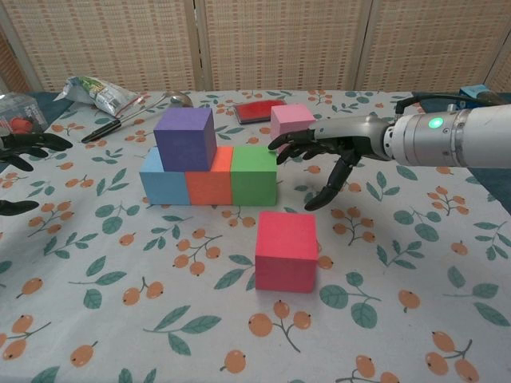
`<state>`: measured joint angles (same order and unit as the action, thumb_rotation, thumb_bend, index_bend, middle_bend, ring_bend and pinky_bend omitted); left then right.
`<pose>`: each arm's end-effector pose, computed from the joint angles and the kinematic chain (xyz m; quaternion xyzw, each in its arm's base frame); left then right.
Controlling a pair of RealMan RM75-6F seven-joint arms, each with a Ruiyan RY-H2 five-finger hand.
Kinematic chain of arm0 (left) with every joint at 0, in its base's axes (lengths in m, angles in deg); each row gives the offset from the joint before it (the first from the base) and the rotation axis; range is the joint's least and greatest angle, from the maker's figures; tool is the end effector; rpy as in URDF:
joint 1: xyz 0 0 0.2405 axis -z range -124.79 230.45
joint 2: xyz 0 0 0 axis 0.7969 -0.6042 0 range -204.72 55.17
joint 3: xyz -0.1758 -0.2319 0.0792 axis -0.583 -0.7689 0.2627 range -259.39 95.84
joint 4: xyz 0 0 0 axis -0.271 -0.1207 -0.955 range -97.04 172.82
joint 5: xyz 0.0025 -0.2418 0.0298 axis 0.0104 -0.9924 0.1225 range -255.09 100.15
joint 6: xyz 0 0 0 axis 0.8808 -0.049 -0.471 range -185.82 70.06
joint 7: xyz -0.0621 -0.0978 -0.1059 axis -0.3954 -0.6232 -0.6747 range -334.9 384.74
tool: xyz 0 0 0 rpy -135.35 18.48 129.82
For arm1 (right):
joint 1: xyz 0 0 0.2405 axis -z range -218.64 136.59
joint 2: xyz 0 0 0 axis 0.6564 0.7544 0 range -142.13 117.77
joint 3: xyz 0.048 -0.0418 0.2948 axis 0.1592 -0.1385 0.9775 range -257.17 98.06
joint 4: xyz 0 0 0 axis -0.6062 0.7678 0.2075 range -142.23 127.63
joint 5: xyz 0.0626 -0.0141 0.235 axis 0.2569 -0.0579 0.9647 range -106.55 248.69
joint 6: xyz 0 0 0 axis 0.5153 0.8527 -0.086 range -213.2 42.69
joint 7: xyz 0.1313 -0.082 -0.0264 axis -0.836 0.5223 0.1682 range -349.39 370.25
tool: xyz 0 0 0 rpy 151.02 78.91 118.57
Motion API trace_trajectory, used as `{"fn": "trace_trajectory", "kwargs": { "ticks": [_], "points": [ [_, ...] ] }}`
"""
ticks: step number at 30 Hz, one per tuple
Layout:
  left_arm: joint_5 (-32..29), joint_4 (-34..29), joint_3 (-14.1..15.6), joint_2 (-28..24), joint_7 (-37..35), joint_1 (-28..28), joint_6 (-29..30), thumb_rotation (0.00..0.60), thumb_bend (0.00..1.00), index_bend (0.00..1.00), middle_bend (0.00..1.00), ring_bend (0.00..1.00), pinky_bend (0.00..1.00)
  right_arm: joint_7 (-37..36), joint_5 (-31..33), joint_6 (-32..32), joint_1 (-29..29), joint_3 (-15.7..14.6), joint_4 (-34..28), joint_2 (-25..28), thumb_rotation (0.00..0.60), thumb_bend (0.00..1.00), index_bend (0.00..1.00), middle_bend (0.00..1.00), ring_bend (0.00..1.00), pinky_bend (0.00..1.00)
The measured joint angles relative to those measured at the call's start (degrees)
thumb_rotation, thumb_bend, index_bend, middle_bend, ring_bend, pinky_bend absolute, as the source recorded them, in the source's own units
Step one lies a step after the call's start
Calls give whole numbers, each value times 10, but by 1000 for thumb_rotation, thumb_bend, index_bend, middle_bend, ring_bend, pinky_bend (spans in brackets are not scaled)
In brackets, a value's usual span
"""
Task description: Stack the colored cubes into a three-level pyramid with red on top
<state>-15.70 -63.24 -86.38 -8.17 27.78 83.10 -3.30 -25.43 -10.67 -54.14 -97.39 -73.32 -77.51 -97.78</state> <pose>-0.2777 0.3237 0.0555 -0.6527 -0.5375 -0.3282 0.4212 -0.1595 -0.4529 -0.0656 0.7439 -0.5402 0.3315 0.2117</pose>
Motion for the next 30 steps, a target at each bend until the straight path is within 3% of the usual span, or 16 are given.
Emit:
{"fn": "trace_trajectory", "kwargs": {
  "ticks": [8, 16, 30],
  "points": [
    [6, 5, -2, -2, -11, -6, 3, 600, 372, 0, 0, 0, 133, 23, 10, 6, 8, 1, -13, 37, 600, 0, 0, 98, 0, 0],
    [15, 6, -4, -1, -19, -17, 19, 600, 372, 0, 0, 0, 133, 72, 46, -2, -6, 28, 10, 66, 600, 0, 0, 98, 0, 0],
    [14, -7, 0, -10, -20, -31, 27, 600, 371, 0, 0, 0, 133, 131, 76, -57, -68, 47, 194, -57, 600, 0, 0, 99, 0, 0]
  ]
}}
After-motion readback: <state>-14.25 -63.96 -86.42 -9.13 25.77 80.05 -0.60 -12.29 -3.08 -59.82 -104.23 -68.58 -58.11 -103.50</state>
